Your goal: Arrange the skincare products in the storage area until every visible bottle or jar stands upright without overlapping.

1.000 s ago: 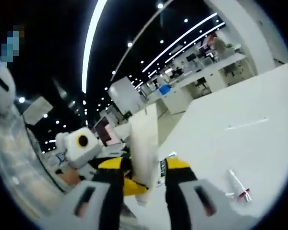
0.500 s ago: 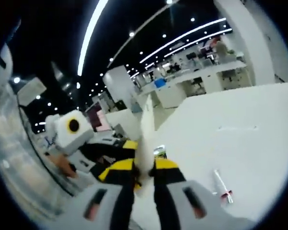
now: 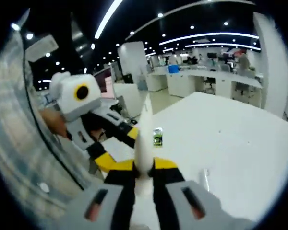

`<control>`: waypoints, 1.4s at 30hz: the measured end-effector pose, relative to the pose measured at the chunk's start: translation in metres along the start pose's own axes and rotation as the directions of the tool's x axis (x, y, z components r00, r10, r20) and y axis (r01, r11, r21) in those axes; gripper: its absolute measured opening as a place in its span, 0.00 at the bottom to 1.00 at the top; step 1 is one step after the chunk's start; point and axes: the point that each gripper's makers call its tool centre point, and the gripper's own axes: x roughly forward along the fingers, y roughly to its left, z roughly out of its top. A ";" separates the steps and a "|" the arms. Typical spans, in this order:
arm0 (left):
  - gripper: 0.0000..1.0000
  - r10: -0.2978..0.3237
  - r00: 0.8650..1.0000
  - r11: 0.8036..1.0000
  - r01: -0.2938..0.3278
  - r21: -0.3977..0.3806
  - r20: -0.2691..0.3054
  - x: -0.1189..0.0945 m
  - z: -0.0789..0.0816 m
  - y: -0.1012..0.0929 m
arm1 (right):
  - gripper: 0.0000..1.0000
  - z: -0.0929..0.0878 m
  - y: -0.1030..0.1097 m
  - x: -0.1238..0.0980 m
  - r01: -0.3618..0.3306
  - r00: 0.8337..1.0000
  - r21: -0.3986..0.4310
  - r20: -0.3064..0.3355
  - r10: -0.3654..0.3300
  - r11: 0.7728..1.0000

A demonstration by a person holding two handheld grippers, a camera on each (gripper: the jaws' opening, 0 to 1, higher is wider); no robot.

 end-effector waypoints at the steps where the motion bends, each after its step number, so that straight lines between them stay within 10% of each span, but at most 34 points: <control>1: 0.29 -0.014 1.000 1.000 0.014 0.006 -0.020 0.000 -0.006 -0.001 | 0.10 -0.005 0.002 0.002 -0.009 1.000 -0.012 -0.020 0.009 1.000; 9: 0.34 -0.091 0.988 0.993 0.100 0.069 -0.124 -0.007 -0.028 -0.003 | 0.10 -0.042 0.014 0.019 -0.078 0.986 -0.136 -0.156 0.056 0.988; 16: 0.30 -0.120 0.948 0.963 0.183 0.198 -0.295 -0.014 -0.050 -0.007 | 0.10 -0.055 0.028 0.031 -0.168 0.972 -0.193 -0.193 0.130 0.967; 27: 0.28 0.020 0.771 0.847 0.325 0.420 -0.636 -0.032 -0.083 0.009 | 0.11 -0.074 0.033 0.046 -0.263 0.944 -0.288 -0.276 0.183 0.921; 33: 0.28 -0.002 0.796 0.841 0.329 0.429 -0.605 -0.033 -0.062 0.007 | 0.11 -0.081 0.034 0.048 -0.274 0.938 -0.286 -0.290 0.190 0.918; 42: 0.12 -0.042 0.791 0.799 0.393 0.454 -0.610 -0.023 -0.058 -0.003 | 0.11 -0.078 0.038 0.059 -0.296 0.934 -0.287 -0.288 0.213 0.911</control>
